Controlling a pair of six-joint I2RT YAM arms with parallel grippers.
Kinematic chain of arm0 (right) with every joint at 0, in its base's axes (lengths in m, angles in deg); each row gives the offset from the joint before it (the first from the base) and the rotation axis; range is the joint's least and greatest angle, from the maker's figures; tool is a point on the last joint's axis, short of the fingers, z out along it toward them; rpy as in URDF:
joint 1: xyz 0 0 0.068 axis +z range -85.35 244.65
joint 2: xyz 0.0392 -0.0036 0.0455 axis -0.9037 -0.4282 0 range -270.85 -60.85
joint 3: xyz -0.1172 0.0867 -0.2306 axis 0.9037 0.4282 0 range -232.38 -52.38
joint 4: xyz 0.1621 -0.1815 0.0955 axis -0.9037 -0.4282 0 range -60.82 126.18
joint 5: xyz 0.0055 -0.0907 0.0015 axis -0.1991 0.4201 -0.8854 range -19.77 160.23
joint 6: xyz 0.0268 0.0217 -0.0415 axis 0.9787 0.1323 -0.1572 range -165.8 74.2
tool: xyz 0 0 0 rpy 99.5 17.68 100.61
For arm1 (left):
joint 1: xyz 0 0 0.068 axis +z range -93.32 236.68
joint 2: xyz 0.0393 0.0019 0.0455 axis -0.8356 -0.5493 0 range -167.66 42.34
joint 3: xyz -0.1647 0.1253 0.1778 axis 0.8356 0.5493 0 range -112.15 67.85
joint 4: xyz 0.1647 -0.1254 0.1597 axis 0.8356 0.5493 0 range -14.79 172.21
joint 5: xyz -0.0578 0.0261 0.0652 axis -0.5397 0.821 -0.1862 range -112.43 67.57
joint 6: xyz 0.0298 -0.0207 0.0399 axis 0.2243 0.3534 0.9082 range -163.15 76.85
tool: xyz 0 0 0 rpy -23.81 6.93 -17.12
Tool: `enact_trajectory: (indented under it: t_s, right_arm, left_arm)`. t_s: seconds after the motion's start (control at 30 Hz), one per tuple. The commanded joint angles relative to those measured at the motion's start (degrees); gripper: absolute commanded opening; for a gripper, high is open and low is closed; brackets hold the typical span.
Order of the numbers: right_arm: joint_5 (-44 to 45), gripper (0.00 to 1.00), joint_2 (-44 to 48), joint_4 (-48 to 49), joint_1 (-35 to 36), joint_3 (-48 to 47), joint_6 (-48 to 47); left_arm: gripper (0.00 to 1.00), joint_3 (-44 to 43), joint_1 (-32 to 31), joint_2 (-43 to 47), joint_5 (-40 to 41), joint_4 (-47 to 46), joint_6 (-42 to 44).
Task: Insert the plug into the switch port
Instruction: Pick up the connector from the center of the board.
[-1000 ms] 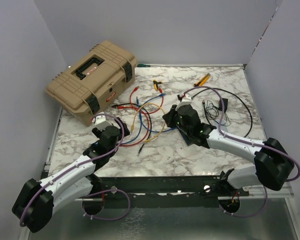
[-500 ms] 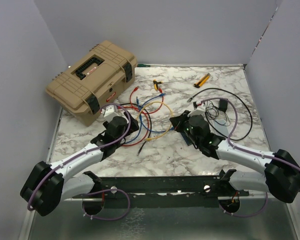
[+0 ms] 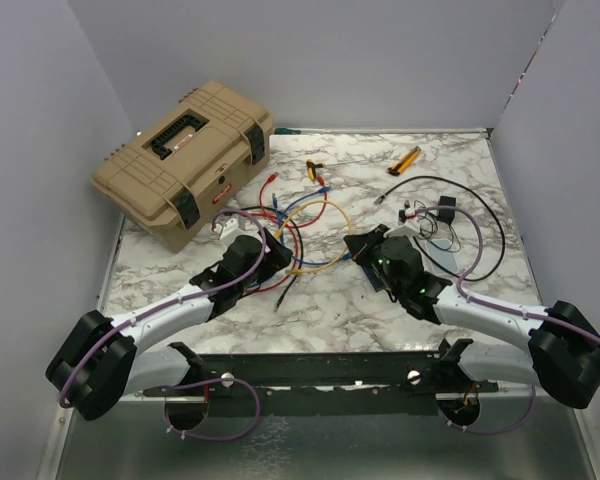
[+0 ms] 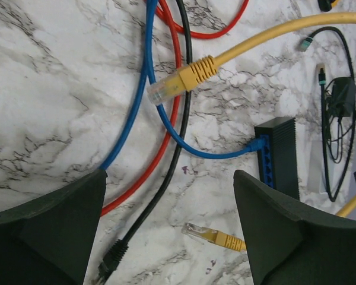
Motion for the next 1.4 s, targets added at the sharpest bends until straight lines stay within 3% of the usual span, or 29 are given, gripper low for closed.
enact_trajectory:
  t_s: [0.0,0.43,0.63,0.83,0.97,1.17,1.27,1.37]
  right_arm:
    - [3.7,0.01,-0.3,3.7,-0.2,1.6,4.9]
    - [4.8,0.01,-2.5,4.9,-0.1,2.4,9.3]
    - [4.7,0.01,-3.1,5.7,-0.2,2.7,10.2]
    - [3.9,0.01,-3.7,5.9,-0.2,3.2,12.0]
    - [3.7,0.01,-4.1,6.0,-0.2,3.1,12.2]
    - [2.1,0.02,-4.6,5.6,-0.2,3.1,11.5]
    - [1.3,0.1,-4.5,5.1,-0.2,3.1,10.0]
    - [1.0,0.25,-3.9,4.2,-0.2,2.9,7.4]
  left_arm:
    - [0.87,-0.1,-2.8,0.0,-1.7,-3.4,-8.9]
    - [0.75,3.6,-9.3,-0.8,0.3,-11.5,-26.7]
    - [0.68,5.1,-10.0,-2.1,1.2,-15.1,-30.8]
    - [0.53,5.1,-10.3,-3.5,2.1,-18.2,-32.9]
    - [0.46,3.9,-10.8,-3.8,3.3,-18.7,-32.8]
    - [0.19,3.6,-10.8,-2.3,6.7,-18.6,-29.8]
    - [0.08,2.9,-10.6,-2.0,8.1,-17.1,-26.0]
    - [0.06,0.4,-9.2,-2.6,7.2,-13.1,-19.1]
